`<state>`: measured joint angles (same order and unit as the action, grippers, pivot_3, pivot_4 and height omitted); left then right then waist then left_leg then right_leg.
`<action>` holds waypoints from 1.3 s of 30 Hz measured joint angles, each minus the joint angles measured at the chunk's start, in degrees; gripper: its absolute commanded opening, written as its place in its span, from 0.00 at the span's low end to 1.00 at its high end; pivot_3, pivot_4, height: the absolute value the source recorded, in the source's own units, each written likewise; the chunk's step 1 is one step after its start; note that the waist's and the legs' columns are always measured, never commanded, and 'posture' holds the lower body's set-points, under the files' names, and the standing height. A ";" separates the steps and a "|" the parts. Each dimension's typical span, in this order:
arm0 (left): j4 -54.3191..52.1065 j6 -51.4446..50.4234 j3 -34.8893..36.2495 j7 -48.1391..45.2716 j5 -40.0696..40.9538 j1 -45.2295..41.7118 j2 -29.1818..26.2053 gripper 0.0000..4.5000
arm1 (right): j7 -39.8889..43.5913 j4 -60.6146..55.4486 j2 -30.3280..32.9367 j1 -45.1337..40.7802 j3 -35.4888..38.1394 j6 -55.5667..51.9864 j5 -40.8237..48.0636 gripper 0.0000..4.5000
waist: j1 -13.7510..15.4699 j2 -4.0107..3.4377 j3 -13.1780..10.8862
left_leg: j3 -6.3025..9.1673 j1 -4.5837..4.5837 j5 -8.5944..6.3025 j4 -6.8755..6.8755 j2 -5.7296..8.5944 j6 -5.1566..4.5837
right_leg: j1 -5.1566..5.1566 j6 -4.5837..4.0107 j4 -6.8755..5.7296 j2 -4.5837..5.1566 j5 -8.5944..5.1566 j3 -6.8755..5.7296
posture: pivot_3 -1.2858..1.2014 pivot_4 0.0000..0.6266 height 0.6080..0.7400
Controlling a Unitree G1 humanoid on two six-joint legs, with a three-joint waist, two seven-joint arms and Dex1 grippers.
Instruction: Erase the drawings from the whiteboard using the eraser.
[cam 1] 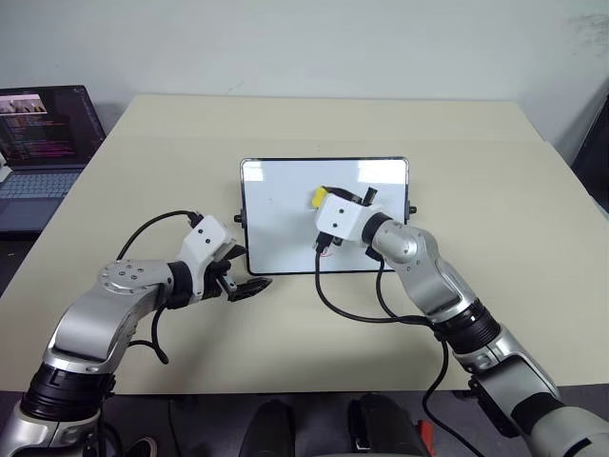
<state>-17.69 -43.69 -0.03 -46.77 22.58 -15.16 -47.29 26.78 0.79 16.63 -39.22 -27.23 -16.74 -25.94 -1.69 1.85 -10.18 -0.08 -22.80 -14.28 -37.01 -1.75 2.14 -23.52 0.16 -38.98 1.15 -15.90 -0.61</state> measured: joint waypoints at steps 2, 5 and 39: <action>0.00 -0.11 -0.41 0.03 0.00 -0.10 0.09 1.00 | 1.87 -0.58 0.69 0.36 -0.86 -0.12 -0.29 0.29 | 0.00 0.01 0.01 | -0.01 0.03 0.00 -0.02 0.00 0.00 | 0.02 0.00 -0.02 0.00 0.00 0.01 | 0.52 0.24 1.00; -0.05 -0.46 -0.86 0.04 0.01 -0.30 0.46 1.00 | 4.26 -1.53 1.56 1.35 -1.58 -0.41 -1.08 0.29 | 0.00 0.01 0.01 | 0.02 0.13 0.00 -0.03 0.00 0.00 | 0.10 0.00 -0.07 0.00 0.00 -0.01 | 0.52 0.24 1.00; -0.22 -0.83 -1.10 -0.04 0.04 -1.30 1.56 1.00 | 1.85 1.95 0.72 -0.82 1.20 -0.57 -2.56 0.29 | 0.00 0.04 0.03 | 0.00 0.45 0.12 -0.07 -0.01 0.03 | 0.35 -0.06 -0.14 -0.02 0.10 0.03 | 0.52 0.24 1.00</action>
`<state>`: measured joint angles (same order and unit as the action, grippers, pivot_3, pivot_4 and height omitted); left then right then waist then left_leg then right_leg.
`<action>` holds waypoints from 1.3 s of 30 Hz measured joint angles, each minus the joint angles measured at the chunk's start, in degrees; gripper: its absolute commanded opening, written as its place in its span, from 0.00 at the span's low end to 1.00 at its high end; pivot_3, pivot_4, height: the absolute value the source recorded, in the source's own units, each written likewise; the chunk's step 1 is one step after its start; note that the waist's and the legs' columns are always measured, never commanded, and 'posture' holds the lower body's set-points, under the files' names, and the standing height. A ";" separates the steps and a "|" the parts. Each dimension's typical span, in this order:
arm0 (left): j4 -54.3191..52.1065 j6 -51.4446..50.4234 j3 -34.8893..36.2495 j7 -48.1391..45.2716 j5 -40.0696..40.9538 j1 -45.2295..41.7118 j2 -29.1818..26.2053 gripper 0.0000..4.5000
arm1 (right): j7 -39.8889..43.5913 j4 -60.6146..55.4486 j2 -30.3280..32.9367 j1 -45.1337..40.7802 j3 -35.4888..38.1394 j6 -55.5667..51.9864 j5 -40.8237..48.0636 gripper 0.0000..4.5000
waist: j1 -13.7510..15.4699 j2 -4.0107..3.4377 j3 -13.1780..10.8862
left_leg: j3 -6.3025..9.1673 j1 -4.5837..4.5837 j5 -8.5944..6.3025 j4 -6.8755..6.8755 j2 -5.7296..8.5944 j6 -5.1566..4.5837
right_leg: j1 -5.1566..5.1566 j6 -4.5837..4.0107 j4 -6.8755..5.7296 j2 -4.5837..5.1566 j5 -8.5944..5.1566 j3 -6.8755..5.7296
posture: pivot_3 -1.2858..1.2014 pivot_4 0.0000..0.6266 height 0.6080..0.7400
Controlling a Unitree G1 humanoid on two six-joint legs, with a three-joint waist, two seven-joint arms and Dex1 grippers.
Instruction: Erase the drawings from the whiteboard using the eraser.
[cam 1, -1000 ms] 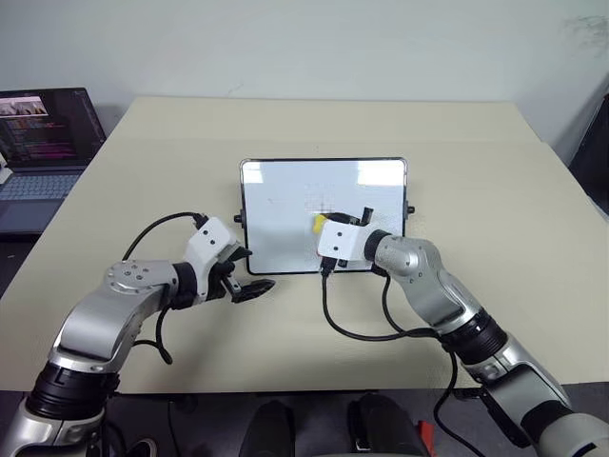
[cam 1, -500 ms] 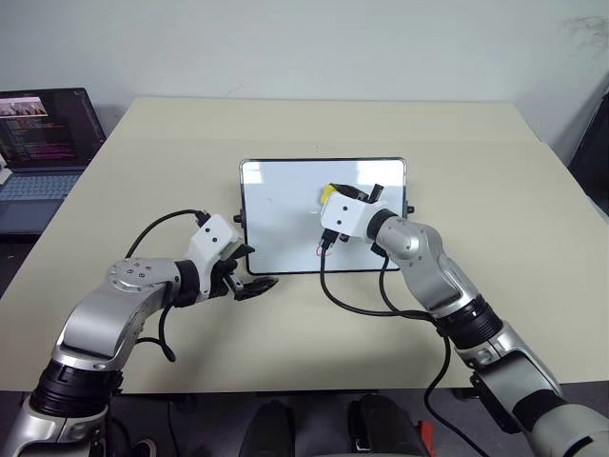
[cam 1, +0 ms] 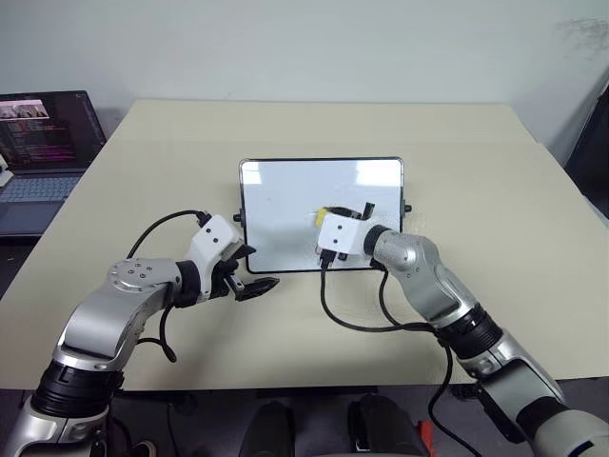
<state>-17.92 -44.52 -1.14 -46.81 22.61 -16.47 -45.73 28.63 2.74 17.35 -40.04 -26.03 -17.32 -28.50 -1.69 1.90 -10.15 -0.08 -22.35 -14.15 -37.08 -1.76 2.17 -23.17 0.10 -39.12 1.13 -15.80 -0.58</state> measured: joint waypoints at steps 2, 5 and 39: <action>0.00 0.00 0.00 0.01 0.00 0.15 0.00 1.00 | -0.57 0.06 0.38 -0.26 1.00 0.00 0.00 0.29 | 0.03 0.00 0.00 | 0.00 -0.01 0.00 0.02 0.00 0.00 | 0.00 0.00 0.02 0.00 0.00 0.00 | 0.52 0.24 1.00; 0.00 0.01 -0.11 0.00 0.01 0.20 0.07 1.00 | -0.42 0.05 0.39 -0.26 1.09 0.03 0.01 0.29 | 0.03 0.00 0.00 | -0.01 -0.01 0.00 0.02 0.00 0.00 | 0.00 0.00 0.03 0.00 0.00 0.01 | 0.52 0.24 1.00; -0.04 1.16 -0.70 -0.11 -0.03 0.96 0.40 1.00 | 7.44 0.08 -2.25 0.50 -1.54 -1.67 4.91 0.29 | -0.05 0.04 0.03 | 0.01 -0.09 0.02 0.08 -0.04 0.03 | -0.08 -0.08 0.08 0.00 0.05 -0.03 | 0.52 0.24 1.00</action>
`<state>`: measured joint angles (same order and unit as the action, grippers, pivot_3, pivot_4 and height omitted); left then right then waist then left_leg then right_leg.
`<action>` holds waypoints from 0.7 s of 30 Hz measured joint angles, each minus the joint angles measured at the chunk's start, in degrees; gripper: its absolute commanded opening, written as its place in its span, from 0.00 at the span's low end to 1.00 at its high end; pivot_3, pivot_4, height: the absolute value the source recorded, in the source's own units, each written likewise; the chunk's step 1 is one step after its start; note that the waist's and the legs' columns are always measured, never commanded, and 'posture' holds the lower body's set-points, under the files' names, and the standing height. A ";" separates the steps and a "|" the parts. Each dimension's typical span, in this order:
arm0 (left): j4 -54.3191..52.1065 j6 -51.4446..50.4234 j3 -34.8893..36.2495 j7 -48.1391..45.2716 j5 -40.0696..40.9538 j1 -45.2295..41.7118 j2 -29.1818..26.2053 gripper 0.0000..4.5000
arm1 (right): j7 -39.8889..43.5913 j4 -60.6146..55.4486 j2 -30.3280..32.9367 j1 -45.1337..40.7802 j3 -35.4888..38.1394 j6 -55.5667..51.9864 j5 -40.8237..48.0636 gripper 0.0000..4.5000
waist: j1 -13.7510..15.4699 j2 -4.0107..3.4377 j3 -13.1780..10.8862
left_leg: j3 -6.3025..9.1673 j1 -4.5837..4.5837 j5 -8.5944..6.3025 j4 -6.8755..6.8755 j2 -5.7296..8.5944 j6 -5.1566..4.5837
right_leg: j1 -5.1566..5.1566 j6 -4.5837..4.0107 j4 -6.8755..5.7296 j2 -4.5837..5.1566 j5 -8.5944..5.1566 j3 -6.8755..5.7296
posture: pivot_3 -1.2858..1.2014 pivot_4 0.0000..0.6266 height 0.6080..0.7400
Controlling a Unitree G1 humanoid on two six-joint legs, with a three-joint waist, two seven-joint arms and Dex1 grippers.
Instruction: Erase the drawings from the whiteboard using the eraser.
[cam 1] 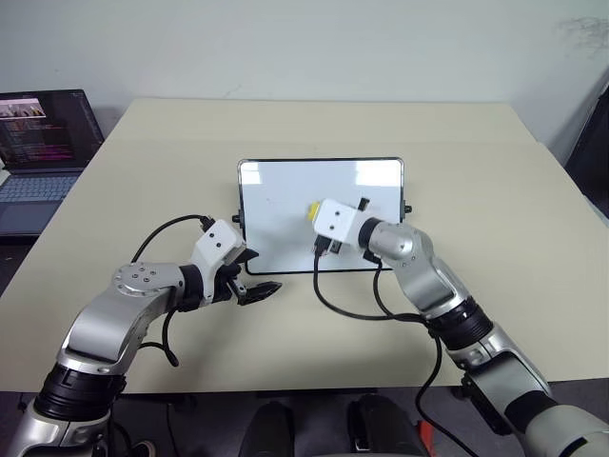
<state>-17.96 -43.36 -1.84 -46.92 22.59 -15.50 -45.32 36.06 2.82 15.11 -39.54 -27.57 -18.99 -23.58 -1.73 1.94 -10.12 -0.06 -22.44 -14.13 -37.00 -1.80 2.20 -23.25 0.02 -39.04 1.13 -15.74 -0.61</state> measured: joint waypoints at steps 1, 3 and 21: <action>0.00 0.01 0.00 0.00 0.00 0.03 0.00 1.00 | 0.37 -0.24 0.41 0.21 -0.57 0.00 -0.06 0.29 | 0.00 0.00 0.00 | -0.01 0.01 0.00 0.00 0.01 0.00 | 0.00 0.00 -0.01 0.00 0.00 0.00 | 0.52 0.24 1.00; 0.00 0.05 -0.01 -0.03 0.00 0.02 0.00 1.00 | 0.00 -0.09 0.42 0.15 -0.76 0.11 -0.60 0.29 | 0.01 0.00 0.00 | 0.00 0.01 0.01 -0.02 0.02 0.00 | 0.00 0.01 -0.01 0.00 0.00 0.00 | 0.52 0.24 1.00; -0.19 0.12 1.00 -0.01 0.21 2.13 -0.32 1.00 | -7.49 -4.99 -7.44 2.09 14.62 -7.09 13.98 0.29 | 0.06 -0.03 -0.02 | 0.03 -0.38 -0.01 0.02 -0.07 0.03 | -0.28 0.00 0.06 0.04 0.00 -0.01 | 0.52 0.24 1.00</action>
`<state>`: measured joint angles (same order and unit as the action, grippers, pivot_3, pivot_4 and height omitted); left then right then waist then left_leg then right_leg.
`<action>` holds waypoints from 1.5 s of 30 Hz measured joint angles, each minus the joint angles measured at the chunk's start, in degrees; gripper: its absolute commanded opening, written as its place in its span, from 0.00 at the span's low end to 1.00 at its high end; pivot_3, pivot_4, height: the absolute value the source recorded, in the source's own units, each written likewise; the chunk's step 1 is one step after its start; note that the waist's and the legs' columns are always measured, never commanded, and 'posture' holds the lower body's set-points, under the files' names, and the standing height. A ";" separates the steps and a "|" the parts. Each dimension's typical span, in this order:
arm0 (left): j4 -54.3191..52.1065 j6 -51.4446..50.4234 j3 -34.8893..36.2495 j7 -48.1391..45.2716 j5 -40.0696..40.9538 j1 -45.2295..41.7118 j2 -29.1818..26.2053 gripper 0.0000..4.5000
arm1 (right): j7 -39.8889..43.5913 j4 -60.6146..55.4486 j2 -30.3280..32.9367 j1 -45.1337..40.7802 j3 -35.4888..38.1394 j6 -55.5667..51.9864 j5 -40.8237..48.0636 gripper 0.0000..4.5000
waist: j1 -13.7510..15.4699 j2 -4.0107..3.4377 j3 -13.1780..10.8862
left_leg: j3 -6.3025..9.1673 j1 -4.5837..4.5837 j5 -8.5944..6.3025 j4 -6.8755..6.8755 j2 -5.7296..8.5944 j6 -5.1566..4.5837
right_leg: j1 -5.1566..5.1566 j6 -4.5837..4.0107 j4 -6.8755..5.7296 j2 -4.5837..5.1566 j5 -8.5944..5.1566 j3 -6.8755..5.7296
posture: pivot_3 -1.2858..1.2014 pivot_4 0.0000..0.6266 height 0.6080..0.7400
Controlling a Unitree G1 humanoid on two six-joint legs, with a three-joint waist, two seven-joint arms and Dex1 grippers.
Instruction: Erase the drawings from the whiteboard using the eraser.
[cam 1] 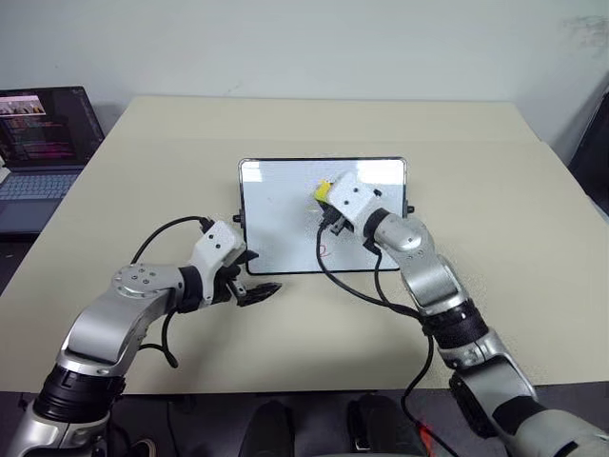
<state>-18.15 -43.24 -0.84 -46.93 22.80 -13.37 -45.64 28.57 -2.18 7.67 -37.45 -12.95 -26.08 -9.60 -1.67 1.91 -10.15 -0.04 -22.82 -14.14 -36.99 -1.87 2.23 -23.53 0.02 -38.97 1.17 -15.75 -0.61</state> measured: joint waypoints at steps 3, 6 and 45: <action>-1.08 0.02 1.03 -0.04 0.08 1.09 -0.88 1.00 | 3.92 -9.14 2.72 2.52 3.30 -4.11 6.03 0.29 | 0.03 0.00 0.00 | 0.04 0.01 -0.01 0.02 0.01 -0.01 | 0.00 0.01 0.02 0.00 -0.01 -0.04 | 0.52 0.24 1.00; -2.37 0.09 2.39 -0.31 0.47 3.03 -1.85 1.00 | 9.33 -18.13 9.01 8.86 3.93 -6.36 10.65 0.29 | 0.26 -0.01 0.00 | 0.05 0.03 -0.03 0.02 0.07 -0.03 | 0.04 0.09 0.04 0.02 -0.08 -0.07 | 0.52 0.24 1.00; 0.76 12.47 0.87 -2.50 -3.14 8.11 1.92 1.00 | -2.09 -1.03 8.90 10.85 -13.84 12.92 -13.24 0.29 | 0.15 0.05 0.00 | -0.02 0.27 -0.04 0.00 0.08 -0.02 | 0.24 0.11 -0.01 -0.04 -0.12 0.00 | 0.52 0.24 1.00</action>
<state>-17.39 -30.76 0.04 -49.43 19.66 -5.26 -43.72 26.48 -3.21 16.57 -26.60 -26.80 -13.16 -22.84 -1.52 1.96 -10.15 -0.06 -22.54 -14.18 -36.99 -1.79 2.21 -23.29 0.13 -38.99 1.13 -15.87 -0.61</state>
